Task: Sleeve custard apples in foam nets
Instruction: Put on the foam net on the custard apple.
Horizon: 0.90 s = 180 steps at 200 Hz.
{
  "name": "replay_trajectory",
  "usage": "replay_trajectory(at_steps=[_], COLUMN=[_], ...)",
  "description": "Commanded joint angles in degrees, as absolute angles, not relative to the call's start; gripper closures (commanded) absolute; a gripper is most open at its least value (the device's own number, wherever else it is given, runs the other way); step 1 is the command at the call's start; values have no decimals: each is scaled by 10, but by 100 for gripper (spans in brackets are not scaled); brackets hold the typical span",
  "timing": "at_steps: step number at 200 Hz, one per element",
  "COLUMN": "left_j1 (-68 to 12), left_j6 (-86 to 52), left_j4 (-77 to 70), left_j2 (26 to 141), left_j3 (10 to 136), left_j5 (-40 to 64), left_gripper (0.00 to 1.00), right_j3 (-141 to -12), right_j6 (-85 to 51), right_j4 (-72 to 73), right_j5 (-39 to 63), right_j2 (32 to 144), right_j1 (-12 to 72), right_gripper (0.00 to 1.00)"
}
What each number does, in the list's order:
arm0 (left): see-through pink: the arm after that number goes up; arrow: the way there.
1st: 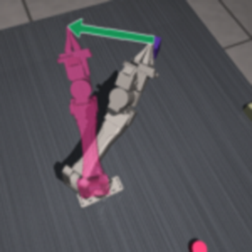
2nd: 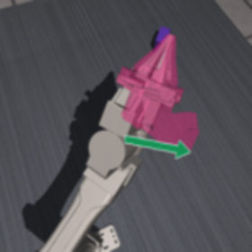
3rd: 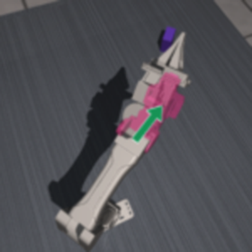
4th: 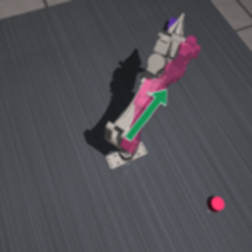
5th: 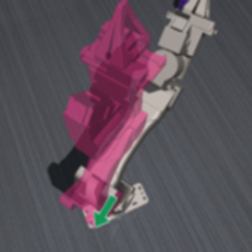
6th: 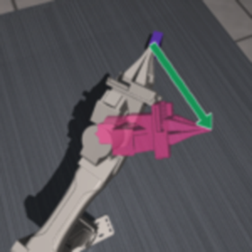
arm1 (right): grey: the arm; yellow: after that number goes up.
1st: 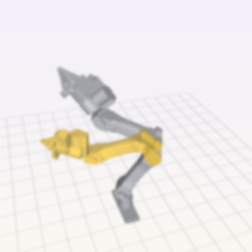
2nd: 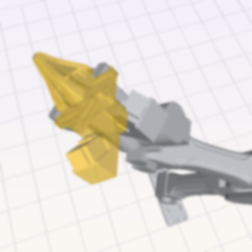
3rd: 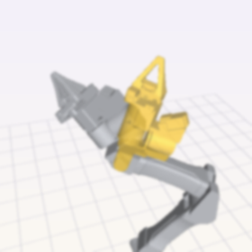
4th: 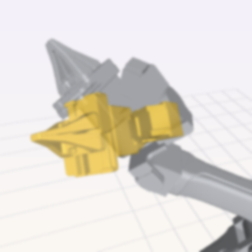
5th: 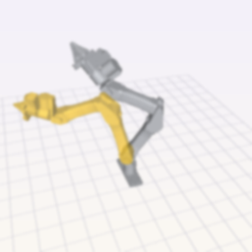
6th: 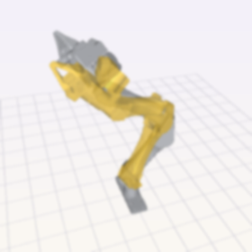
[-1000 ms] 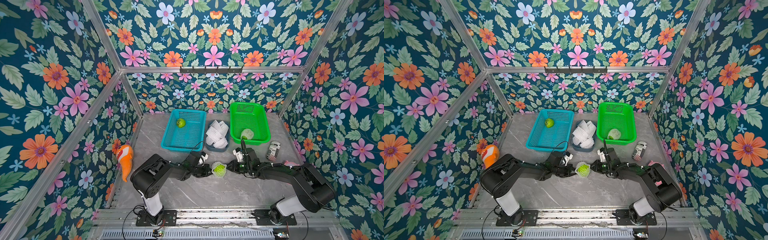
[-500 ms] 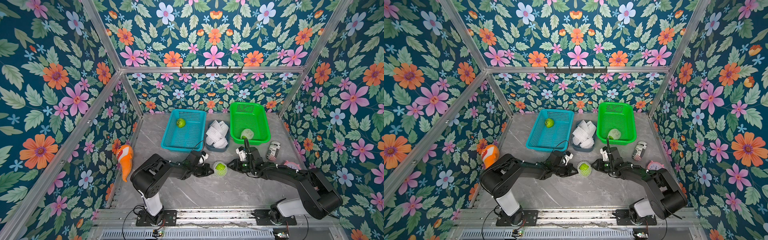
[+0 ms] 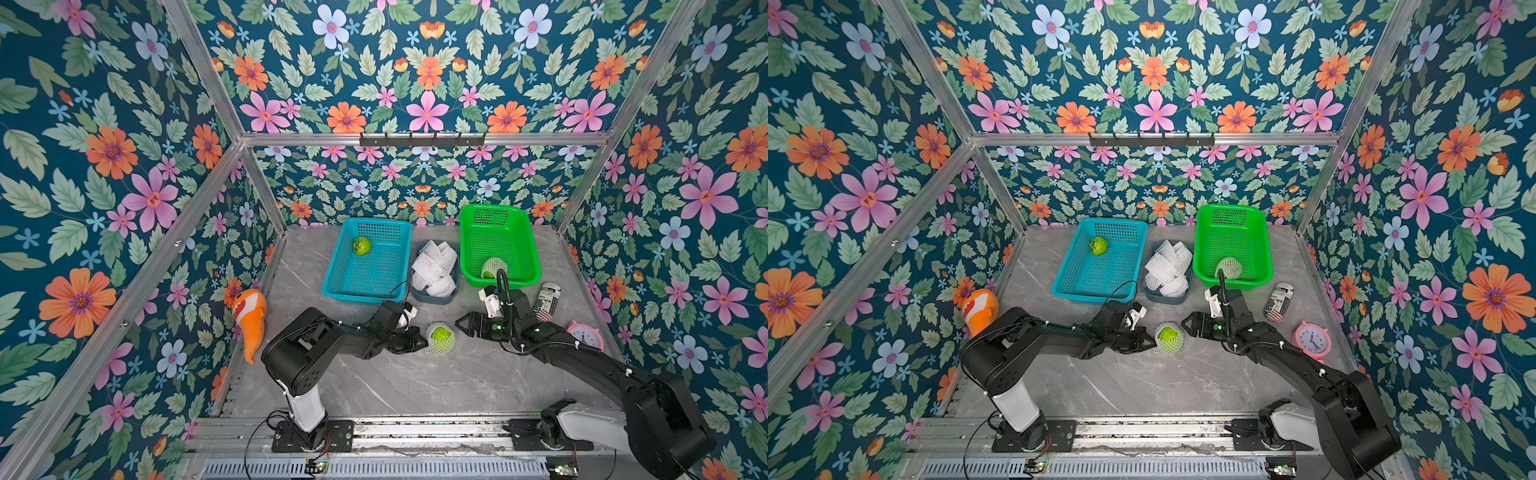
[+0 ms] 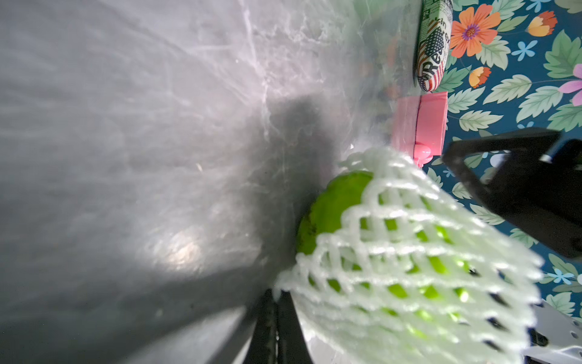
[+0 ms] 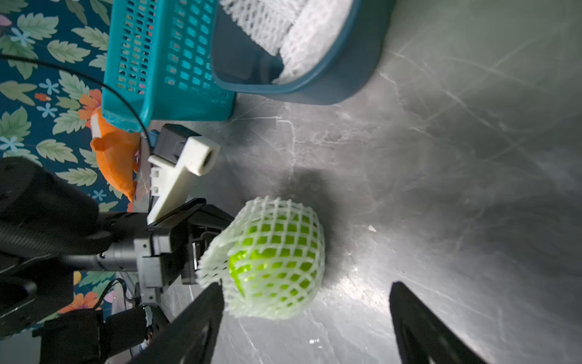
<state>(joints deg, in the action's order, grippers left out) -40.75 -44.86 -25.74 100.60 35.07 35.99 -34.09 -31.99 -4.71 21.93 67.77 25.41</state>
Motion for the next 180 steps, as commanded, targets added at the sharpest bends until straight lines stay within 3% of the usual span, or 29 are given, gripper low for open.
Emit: replay_trajectory(at_steps=[1, 75, 180], left_j1=[-408, -408, -407], left_j6=[-443, -443, -440], left_j4=[-252, -257, -256], left_j2=[1007, 1010, 1006], left_j3=[351, 352, 349], left_j5=[355, 358, 359], left_gripper=[100, 100, 100], right_j3=[-371, -504, -612], right_j6=[-281, -235, -215], right_j4=[-131, -279, -366], right_j5=[170, 83, 29], right_j2=[658, 736, 875], right_j1=[280, 410, 480], right_gripper=[17, 14, 17])
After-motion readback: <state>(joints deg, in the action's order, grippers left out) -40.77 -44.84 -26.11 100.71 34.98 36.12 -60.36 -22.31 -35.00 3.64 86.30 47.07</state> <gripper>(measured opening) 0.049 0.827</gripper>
